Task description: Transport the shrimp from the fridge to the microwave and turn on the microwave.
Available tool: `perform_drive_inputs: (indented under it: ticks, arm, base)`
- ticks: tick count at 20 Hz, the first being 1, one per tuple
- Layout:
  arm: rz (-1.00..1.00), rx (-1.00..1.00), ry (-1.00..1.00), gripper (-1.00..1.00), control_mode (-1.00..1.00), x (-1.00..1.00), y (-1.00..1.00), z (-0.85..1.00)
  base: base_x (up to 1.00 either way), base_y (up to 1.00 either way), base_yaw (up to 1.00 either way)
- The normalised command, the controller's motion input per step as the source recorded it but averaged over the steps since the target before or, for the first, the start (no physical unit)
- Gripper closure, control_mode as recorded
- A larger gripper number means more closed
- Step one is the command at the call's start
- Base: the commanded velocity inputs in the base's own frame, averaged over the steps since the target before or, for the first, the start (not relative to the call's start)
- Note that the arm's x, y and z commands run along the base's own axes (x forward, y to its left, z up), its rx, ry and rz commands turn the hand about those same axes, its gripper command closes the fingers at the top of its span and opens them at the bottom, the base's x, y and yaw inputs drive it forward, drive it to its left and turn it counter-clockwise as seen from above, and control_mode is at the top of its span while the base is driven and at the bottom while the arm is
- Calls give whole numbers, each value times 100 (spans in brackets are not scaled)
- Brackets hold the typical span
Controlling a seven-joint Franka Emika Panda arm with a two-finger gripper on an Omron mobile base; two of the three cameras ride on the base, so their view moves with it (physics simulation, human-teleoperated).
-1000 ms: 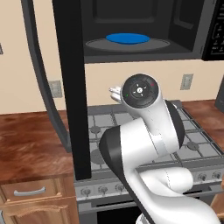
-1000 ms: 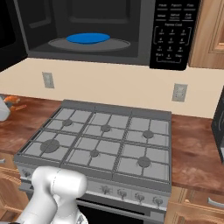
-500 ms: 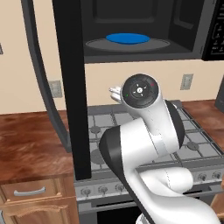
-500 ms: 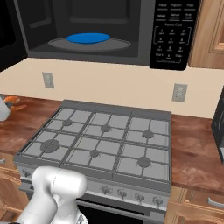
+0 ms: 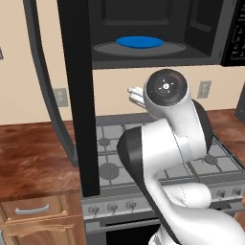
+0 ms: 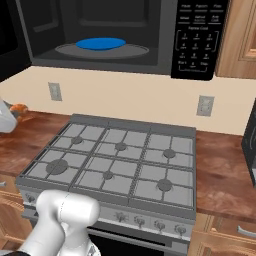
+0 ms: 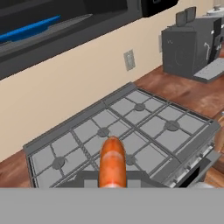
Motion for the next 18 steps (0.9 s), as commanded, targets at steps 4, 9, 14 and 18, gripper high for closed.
perform_drive_inputs:
  ticks: [4,9,14,18]
  arm:
    - [3,0,0,100,-100,10,-29,26]
    - [11,0,-20,100,-100,11,-40,21]
    - [17,0,-31,100,-100,24,-29,12]
    - [23,0,-18,100,-100,37,-18,5]
  base:
    - [0,0,0]
    - [0,0,0]
    - [0,0,0]
    - [0,0,0]
